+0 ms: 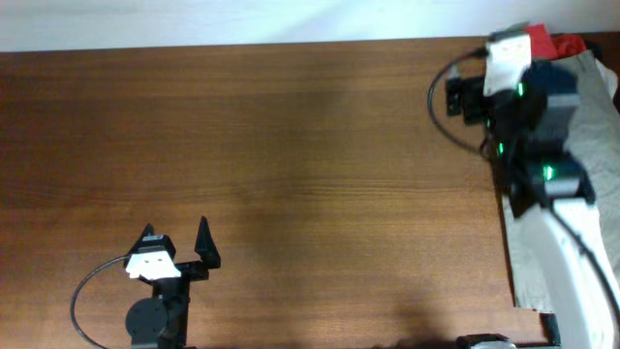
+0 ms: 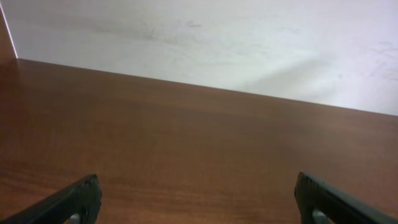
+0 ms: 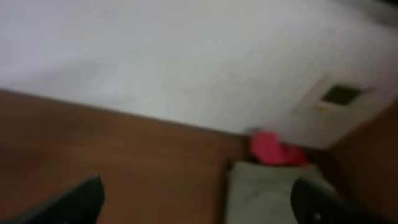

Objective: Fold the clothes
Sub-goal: 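Reach the right gripper to the top of the khaki shorts and grasp them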

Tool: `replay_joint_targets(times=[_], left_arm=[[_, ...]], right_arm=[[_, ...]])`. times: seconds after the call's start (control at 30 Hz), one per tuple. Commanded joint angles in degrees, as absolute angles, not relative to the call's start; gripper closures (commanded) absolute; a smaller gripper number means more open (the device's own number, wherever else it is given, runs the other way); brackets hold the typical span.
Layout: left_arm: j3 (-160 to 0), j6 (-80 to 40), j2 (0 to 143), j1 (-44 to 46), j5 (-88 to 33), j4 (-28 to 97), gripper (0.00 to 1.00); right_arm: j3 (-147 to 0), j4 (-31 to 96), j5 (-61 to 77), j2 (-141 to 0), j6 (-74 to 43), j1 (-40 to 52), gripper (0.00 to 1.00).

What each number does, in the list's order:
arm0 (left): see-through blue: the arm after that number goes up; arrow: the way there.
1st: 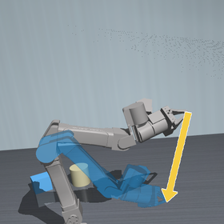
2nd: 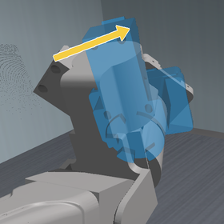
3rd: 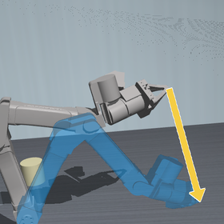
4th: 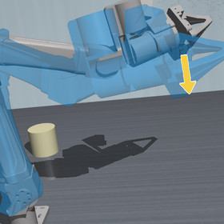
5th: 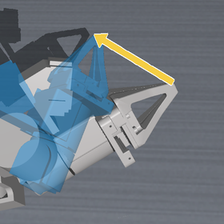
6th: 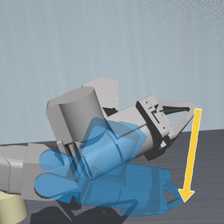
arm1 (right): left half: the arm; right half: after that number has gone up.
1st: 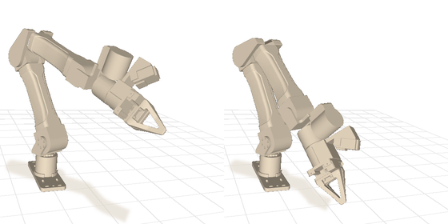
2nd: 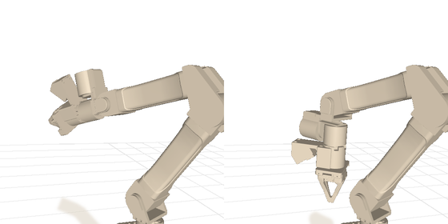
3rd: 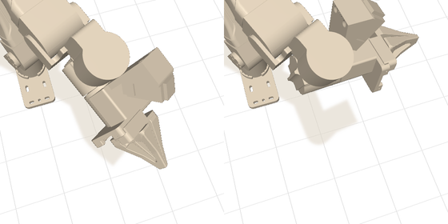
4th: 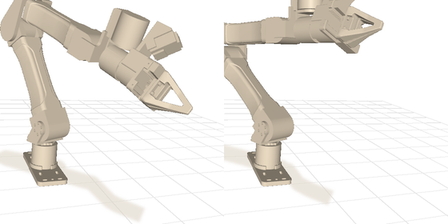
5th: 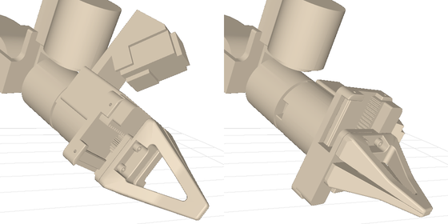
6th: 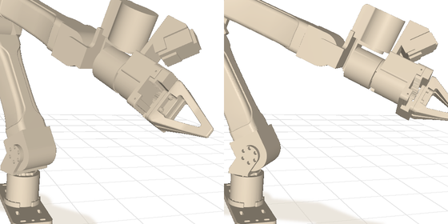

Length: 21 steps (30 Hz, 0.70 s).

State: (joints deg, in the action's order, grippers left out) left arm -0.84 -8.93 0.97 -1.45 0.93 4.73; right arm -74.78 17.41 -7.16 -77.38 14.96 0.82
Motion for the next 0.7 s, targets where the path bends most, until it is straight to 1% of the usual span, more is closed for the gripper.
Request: replay_joint_targets(times=[0.0,0.13,0.3,0.33,0.37,0.47,0.63,0.67], left_arm=[[-0.51,-8.01,0.67,-1.17,1.13,4.78,0.01],[-0.51,-8.01,0.67,-1.17,1.13,4.78,0.01],[-0.51,-8.01,0.67,-1.17,1.13,4.75,0.01],[-0.51,-8.01,0.67,-1.17,1.10,4.75,0.01],[-0.51,-8.01,0.67,-1.17,1.13,4.75,0.01],[-0.51,-8.01,0.67,-1.17,1.13,4.75,0.01],[-0.51,-8.01,0.67,-1.17,1.13,4.75,0.01],[-0.51,-8.01,0.67,-1.17,1.13,4.78,0.01]], right_arm=[[-86.87,25.61,-16.16,-86.50,18.02,-2.48,0.01],[-88.47,27.05,-16.19,-88.12,18.06,-4.64,0.01],[-88.40,27.68,-13.96,-88.40,18.17,-4.73,0.01],[-88.40,27.11,-13.61,-90.41,19.49,-5.37,0.01],[-88.42,27.09,-16.19,-94.11,21.76,-5.85,0.01],[-89.10,23.03,-31.20,-106.91,22.24,-5.98,0.01],[-90.24,13.98,-35.40,-120.25,25.08,-6.22,0.01],[-90.24,12.34,-35.22,-122.28,25.06,-6.48,0.03]])
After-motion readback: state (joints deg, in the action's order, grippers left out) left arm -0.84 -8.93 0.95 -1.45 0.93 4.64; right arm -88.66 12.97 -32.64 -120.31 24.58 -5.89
